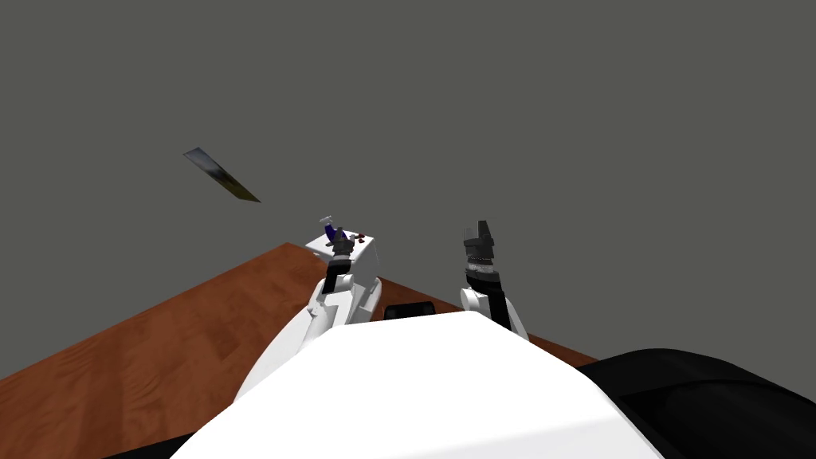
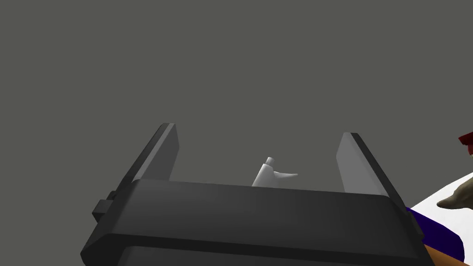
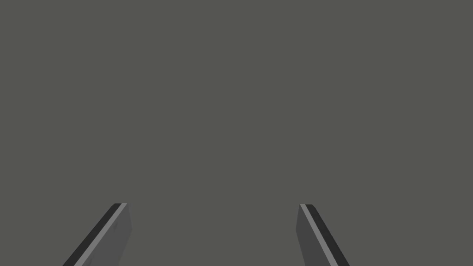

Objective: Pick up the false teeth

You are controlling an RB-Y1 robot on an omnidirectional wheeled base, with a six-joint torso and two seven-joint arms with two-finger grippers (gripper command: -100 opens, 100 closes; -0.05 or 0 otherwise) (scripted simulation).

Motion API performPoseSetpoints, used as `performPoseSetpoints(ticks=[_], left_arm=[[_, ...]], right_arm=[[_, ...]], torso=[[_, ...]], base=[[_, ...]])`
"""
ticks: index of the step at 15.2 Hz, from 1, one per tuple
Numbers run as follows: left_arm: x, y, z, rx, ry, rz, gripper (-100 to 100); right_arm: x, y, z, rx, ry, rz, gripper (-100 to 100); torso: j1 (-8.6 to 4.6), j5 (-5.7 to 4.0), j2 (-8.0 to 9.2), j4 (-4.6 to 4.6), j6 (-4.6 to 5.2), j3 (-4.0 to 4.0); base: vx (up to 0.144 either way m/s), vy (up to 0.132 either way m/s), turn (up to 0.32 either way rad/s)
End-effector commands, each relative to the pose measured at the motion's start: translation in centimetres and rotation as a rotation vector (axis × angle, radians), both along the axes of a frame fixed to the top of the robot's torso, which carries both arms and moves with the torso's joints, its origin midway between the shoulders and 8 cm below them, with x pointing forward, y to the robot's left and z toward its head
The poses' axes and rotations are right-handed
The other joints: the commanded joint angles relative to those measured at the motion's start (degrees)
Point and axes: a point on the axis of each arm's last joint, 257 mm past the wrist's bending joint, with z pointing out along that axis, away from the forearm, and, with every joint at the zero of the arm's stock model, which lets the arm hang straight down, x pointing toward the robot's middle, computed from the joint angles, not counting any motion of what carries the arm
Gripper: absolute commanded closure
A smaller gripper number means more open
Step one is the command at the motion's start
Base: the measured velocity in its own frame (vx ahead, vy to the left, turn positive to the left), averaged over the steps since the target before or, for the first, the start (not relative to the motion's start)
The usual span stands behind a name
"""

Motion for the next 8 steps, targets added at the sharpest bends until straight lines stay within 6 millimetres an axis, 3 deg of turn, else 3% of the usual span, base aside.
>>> performPoseSetpoints(ticks=[1,8], left_arm=[[0.8,0.5,-1.0,-0.021,0.019,0.004,-100],[3.7,2.1,-2.7,-0.104,0.049,0.011,-100]], right_arm=[[0.0,0.0,0.0,0.000,0.000,0.000,0],[0.0,0.0,0.0,0.000,0.000,0.000,0]], torso=[[0.00,0.00,0.00,0.00,0.00,0.00],[0.00,0.00,0.01,0.00,-0.01,0.01]], base=[[-0.009,-0.024,-0.008],[-0.012,-0.022,-0.007]])
